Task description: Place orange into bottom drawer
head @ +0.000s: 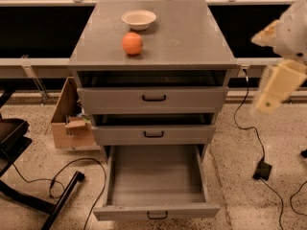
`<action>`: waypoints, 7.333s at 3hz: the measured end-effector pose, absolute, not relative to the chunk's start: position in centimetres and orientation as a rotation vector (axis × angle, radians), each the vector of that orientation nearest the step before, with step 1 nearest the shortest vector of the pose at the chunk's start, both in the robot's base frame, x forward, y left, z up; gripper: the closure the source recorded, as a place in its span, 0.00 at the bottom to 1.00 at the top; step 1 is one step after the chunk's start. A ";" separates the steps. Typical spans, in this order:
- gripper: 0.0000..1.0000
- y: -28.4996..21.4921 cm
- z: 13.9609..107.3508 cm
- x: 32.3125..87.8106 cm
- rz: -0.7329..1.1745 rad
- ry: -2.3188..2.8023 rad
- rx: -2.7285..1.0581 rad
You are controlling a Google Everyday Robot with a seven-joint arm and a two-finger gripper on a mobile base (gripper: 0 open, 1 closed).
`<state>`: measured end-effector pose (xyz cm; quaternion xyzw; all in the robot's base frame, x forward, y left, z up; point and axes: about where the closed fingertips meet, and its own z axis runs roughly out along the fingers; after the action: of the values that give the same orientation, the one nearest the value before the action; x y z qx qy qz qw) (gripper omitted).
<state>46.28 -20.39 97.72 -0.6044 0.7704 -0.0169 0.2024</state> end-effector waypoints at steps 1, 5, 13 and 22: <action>0.00 -17.5 98.3 52.3 0.103 1.973 -1.575; 0.00 -3.6 102.8 65.2 0.494 1.544 -1.347; 0.23 7.1 85.7 84.1 0.519 1.760 -1.401; 1.00 -9.7 84.5 57.3 0.310 2.115 -1.471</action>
Offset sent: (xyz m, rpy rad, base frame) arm 0.1863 0.0965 0.0547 0.7786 -0.3135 0.0837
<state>57.26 -9.71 84.54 -0.5457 0.7849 0.1151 0.2700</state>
